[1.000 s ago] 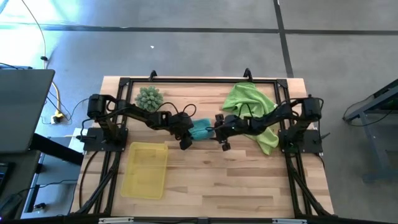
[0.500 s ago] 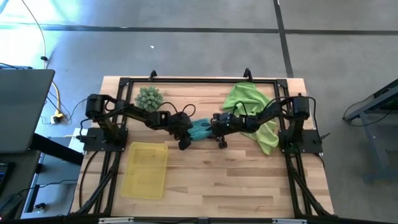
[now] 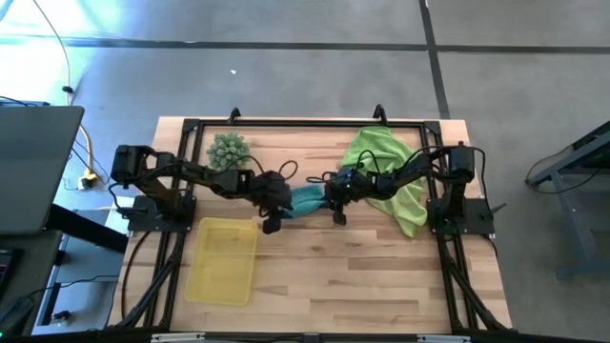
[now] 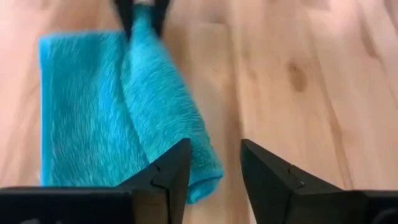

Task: Roll microfiber towels into tight, uniform cylinder then place into a basket
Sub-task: Roll the blue towel

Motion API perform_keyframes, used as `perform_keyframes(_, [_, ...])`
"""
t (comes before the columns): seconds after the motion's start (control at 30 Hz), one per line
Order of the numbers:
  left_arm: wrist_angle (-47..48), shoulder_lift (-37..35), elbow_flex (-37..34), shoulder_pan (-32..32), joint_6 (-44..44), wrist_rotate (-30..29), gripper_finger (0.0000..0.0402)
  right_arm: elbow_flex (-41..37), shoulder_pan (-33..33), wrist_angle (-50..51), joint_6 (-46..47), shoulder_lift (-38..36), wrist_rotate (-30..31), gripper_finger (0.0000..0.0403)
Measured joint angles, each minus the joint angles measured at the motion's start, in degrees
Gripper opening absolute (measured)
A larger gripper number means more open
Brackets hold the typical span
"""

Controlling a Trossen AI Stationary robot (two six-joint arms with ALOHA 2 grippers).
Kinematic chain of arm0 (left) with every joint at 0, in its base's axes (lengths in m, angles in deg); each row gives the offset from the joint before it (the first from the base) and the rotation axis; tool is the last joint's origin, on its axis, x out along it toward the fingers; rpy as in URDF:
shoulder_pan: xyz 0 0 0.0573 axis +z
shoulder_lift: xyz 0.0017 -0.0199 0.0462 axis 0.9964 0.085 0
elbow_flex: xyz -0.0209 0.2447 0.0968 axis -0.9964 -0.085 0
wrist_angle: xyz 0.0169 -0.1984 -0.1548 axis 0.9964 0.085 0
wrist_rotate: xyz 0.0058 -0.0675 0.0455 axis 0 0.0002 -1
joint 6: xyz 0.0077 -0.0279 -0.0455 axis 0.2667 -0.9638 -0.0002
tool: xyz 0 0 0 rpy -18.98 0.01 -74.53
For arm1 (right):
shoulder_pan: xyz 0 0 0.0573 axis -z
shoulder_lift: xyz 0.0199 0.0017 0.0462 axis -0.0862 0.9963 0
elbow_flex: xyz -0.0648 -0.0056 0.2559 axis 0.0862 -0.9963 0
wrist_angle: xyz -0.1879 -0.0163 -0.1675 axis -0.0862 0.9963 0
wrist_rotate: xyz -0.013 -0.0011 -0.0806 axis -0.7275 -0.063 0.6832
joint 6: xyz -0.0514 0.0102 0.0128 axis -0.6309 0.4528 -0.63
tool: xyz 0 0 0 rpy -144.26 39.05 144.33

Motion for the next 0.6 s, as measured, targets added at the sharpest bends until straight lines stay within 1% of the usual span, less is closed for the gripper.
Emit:
perform_keyframes(0.07, [-1.0,0.0,0.0,-1.7,3.6,-2.2,0.0129,0.5,0.5,1.0,3.3,0.0,-2.7,0.0015])
perform_keyframes(0.2, [-2.7,0.5,0.1,-5.6,9.3,-12.2,0.0127,3.3,2.0,6.7,10.3,0.0,-6.1,0.0009])
perform_keyframes(0.27, [-2.9,0.6,0.1,-7.2,10.1,-17.1,0.0127,5.3,2.5,10.8,12.6,0.0,-6.6,0.0014])
perform_keyframes(0.37, [-3.4,1.5,0.2,-8.9,9.2,-24.2,0.0127,8.2,3.0,16.3,12.9,0.1,-8.2,0.0019])
perform_keyframes(0.43, [-2.4,2.4,0.1,-9.4,7.7,-26.9,0.0127,10.0,3.4,19.5,13.0,0.2,-8.9,0.0019])
perform_keyframes(0.6, [-2.8,5.7,0.2,-9.3,0.5,-28.7,0.0127,14.3,3.4,27.5,13.5,0.2,-8.9,0.0020])
